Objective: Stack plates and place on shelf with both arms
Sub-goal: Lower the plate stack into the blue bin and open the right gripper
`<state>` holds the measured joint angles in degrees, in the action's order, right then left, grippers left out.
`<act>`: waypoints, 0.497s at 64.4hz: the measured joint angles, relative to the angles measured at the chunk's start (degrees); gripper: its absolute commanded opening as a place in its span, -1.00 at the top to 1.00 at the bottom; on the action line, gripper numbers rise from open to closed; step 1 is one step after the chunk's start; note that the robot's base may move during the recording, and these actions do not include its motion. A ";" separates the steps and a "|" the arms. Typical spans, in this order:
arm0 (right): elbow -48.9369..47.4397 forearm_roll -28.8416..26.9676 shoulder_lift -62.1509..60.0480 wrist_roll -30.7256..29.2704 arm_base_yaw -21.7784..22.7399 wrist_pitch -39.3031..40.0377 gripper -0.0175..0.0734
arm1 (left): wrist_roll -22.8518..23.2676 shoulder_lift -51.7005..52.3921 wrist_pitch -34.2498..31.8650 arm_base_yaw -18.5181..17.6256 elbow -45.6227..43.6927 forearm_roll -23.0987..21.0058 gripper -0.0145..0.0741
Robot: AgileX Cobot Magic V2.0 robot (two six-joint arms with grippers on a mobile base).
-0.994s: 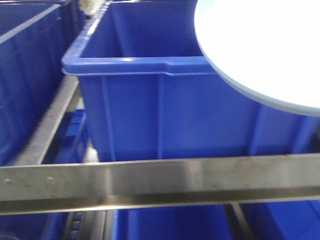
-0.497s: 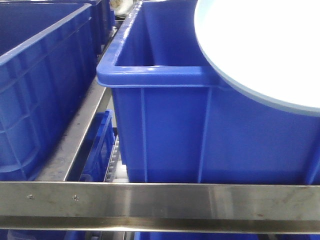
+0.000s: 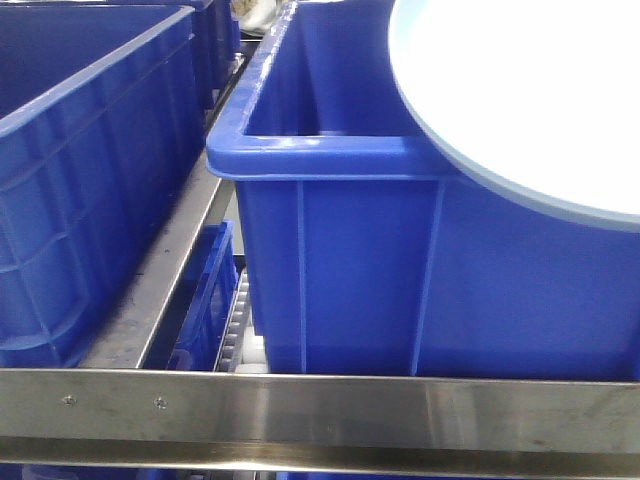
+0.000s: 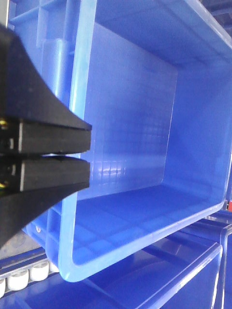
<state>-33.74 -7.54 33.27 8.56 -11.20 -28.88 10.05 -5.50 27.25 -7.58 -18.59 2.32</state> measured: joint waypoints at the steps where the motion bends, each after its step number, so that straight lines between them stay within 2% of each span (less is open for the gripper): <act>1: 0.00 0.00 0.00 0.00 0.00 0.00 0.57 | 0.00 0.00 0.00 0.00 0.00 0.00 0.48; 32: 0.00 0.00 0.00 0.00 0.00 0.00 0.57 | 0.00 0.00 0.00 0.00 0.00 0.00 0.48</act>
<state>-33.74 -7.54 33.27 8.56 -11.20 -28.88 10.05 -5.50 27.25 -7.58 -18.59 2.32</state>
